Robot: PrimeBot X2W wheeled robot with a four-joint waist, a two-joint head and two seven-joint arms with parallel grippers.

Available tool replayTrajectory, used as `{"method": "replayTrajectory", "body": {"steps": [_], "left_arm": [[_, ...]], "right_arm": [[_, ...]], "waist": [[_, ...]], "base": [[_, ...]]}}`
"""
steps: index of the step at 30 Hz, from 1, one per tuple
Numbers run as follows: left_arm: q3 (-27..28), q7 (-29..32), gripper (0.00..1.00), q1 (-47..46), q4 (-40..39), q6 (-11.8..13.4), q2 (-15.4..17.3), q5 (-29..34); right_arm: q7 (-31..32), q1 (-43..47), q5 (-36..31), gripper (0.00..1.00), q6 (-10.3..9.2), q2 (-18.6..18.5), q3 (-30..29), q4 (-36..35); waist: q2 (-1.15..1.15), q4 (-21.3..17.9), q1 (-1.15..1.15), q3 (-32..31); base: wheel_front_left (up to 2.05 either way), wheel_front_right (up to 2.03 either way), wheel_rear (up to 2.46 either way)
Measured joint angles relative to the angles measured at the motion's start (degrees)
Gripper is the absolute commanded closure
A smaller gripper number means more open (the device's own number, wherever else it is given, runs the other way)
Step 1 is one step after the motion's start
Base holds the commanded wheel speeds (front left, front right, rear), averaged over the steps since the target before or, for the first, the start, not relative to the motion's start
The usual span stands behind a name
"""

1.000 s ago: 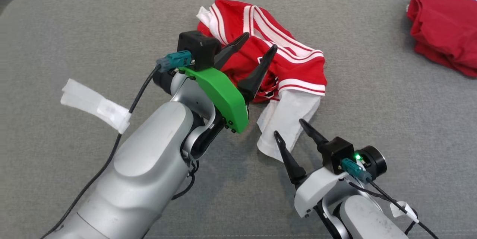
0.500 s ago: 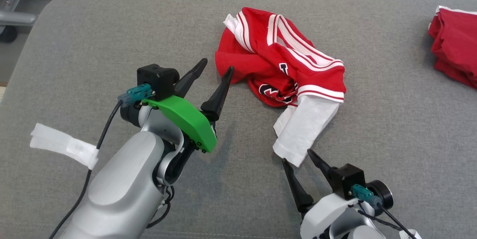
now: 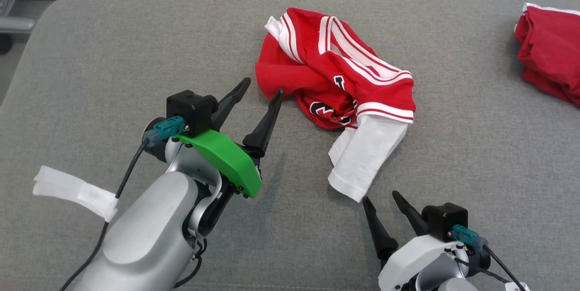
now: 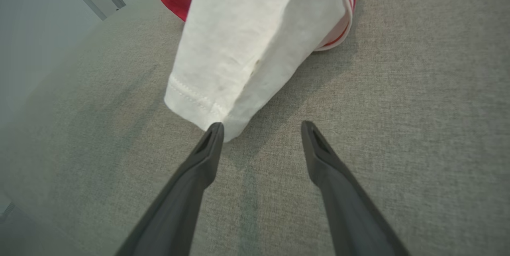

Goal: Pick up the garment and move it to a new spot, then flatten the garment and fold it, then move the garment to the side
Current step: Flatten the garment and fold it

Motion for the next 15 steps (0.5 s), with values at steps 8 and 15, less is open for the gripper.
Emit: {"method": "replayTrajectory", "body": {"steps": [8, 15], "left_arm": [[0.19, -0.51, 0.0, 1.12, -1.29, 0.94, 1.16, 0.42], [0.51, -0.52, 0.0, 2.72, -1.83, 1.21, 2.3, 0.41]], "right_arm": [[-0.03, -0.93, 3.56, 0.0, -0.07, 0.01, 0.23, 0.83], [-0.1, -1.44, 4.39, 0.0, -0.07, 0.02, 2.26, 1.34]], "waist": [[0.0, 2.11, 0.0, 0.27], [0.0, 3.24, 0.0, 0.46]], "base": [[0.0, 0.0, 0.0], [0.0, 0.0, 0.0]]}}
